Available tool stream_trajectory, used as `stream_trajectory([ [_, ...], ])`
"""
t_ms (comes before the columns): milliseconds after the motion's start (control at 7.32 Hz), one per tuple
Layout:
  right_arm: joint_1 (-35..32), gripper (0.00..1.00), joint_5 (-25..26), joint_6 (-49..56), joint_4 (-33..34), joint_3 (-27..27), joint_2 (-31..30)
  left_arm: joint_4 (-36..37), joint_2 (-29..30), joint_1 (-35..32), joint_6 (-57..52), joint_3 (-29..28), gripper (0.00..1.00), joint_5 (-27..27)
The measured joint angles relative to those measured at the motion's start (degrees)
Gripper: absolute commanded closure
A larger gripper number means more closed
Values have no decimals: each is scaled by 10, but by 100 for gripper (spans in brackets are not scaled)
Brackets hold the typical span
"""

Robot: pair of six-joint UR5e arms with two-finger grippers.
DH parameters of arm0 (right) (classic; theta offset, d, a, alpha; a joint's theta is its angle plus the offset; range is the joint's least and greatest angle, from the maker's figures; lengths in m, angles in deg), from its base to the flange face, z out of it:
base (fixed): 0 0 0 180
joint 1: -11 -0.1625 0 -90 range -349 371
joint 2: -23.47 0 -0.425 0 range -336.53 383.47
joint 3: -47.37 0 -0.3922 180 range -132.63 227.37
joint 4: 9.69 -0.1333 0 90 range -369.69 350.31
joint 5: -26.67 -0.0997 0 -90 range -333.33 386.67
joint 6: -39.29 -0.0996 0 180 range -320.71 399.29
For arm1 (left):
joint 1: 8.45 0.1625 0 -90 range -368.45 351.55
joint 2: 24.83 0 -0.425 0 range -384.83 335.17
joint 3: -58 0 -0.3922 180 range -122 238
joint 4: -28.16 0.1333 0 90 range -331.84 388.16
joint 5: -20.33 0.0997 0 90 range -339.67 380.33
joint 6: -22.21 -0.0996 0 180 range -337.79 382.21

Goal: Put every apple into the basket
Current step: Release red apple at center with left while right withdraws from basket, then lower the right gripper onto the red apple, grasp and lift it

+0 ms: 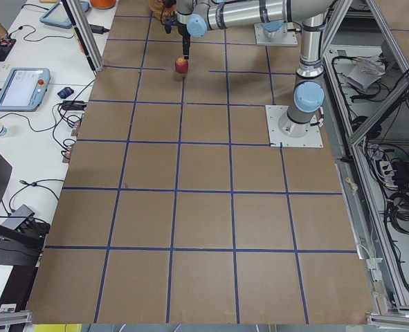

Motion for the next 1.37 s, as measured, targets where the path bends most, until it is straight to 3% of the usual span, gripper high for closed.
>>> stream_trajectory([
  [273, -52, 0, -42, -63, -77, -1, -49, -90, -73, 54, -40, -5, 0, 1],
  [546, -158, 0, -56, -230, -109, -1, -72, -138, -119, 93, -70, -18, 0, 0],
  [820, -248, 0, -99, -396, -109, 1, -69, -156, -144, 109, -80, -21, 0, 1],
  [1093, -298, 0, -141, -490, -107, 1, -52, -156, -162, 114, -82, -27, 0, 1],
  [1366, -353, 0, -148, -572, -69, 1, -17, -159, -176, 116, -83, -26, 0, 1],
])
